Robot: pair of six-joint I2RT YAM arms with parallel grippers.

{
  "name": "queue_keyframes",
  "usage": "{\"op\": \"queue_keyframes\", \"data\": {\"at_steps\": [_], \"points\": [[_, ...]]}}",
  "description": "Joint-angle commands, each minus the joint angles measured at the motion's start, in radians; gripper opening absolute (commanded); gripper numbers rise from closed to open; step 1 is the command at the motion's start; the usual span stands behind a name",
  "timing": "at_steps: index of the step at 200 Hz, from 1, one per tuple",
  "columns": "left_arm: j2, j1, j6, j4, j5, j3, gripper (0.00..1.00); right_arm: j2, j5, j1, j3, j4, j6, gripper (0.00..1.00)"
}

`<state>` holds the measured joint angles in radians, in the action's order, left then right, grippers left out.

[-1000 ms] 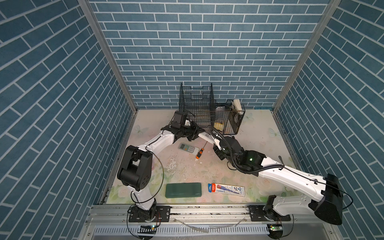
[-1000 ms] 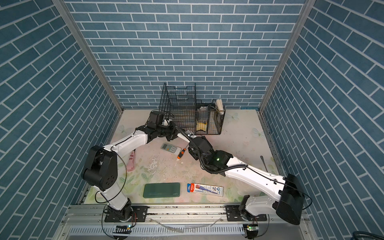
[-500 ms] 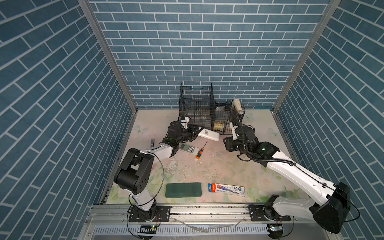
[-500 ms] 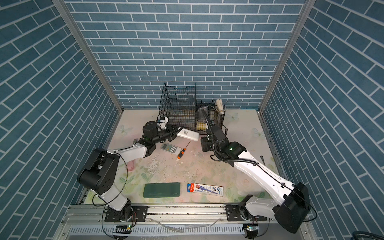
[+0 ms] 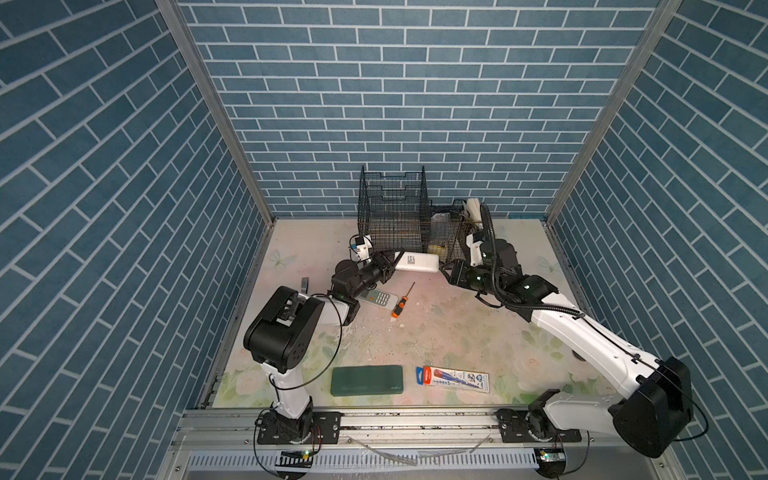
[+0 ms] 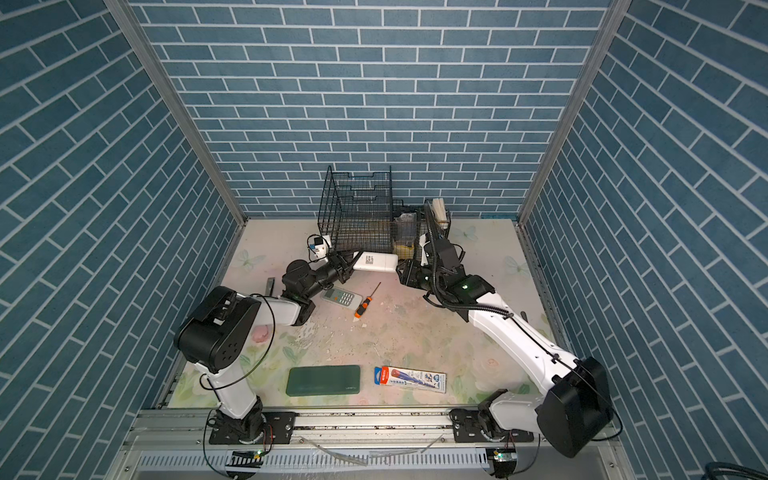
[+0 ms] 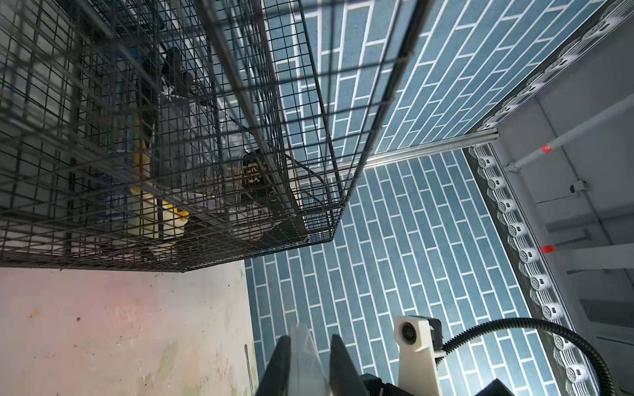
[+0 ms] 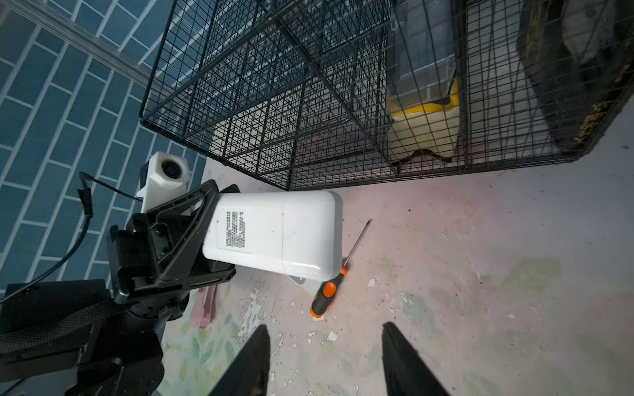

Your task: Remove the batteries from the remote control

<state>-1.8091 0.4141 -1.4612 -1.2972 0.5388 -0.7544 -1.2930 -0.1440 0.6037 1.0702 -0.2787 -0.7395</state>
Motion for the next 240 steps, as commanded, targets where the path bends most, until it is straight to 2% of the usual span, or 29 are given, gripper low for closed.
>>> {"op": "queue_keyframes", "data": {"at_steps": [1,85,240], "points": [[0.017,0.008,-0.012,-0.108,-0.006,-0.008,0.0,-0.028,-0.057,-0.013,0.033,0.042,-0.053,0.53],[0.03,0.02,-0.02,-0.108,-0.002,-0.003,0.0,-0.094,-0.107,-0.028,0.046,0.146,-0.077,0.54],[0.035,0.037,-0.028,-0.109,-0.004,-0.005,0.0,-0.146,-0.152,-0.05,0.066,0.18,-0.083,0.51]]}}
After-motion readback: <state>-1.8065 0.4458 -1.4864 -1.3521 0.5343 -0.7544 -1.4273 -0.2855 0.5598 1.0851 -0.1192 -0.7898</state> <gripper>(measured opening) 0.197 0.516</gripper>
